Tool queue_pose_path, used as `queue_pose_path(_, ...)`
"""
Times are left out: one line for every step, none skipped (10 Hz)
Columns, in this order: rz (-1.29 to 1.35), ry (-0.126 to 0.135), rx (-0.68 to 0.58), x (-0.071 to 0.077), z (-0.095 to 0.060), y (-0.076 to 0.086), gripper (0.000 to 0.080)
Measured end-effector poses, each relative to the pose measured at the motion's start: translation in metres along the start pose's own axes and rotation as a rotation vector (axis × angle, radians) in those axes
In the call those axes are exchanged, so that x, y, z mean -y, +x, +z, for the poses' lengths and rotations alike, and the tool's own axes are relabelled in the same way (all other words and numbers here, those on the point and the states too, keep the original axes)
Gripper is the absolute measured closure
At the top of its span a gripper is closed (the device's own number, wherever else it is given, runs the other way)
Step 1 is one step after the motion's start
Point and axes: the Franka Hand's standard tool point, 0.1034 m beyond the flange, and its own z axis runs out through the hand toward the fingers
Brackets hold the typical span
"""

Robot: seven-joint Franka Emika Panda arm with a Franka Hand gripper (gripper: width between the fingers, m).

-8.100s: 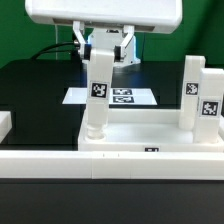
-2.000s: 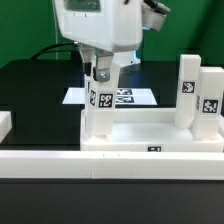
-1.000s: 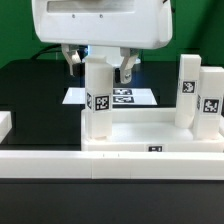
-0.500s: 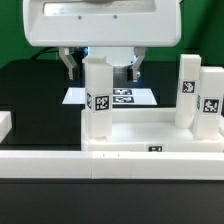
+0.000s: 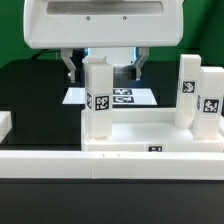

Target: Assemble desk

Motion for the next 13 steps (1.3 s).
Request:
queue_pose_path(-0.067, 0.000, 0.001, -0.0043, 0.0002, -0.0018, 0.0151)
queue_pose_path(-0.080, 0.000, 0.001, -0.0059, 0.0006, -0.0028, 0.0274)
queue_pose_path(-0.073, 0.000, 0.001, -0.0055, 0.0006, -0.0027, 0.0274)
queue_pose_path(-0.073, 0.000, 0.001, -0.0057, 0.0006, -0.0028, 0.0417)
queue_pose_path(-0.073, 0.001, 0.002, -0.0056, 0.0007, -0.0029, 0.0511)
queue_pose_path(-0.072, 0.001, 0.002, -0.0057, 0.0008, -0.0029, 0.0511)
queue_pose_path(-0.056, 0.001, 0.002, -0.0056, 0.0008, -0.0029, 0.0511)
queue_pose_path(-0.038, 0.001, 0.002, -0.0056, 0.0008, -0.0029, 0.0511)
queue_pose_path(-0.030, 0.001, 0.002, -0.0056, 0.0008, -0.0030, 0.0511)
queue_pose_path(0.043, 0.002, 0.001, -0.0053, 0.0009, -0.0028, 0.0511)
queue_pose_path(0.116, 0.002, 0.001, -0.0053, 0.0009, -0.0029, 0.0511)
queue_pose_path(0.147, 0.002, 0.002, -0.0053, 0.0010, -0.0030, 0.0511)
queue_pose_path(0.284, 0.011, -0.001, -0.0060, 0.0016, -0.0043, 0.0511)
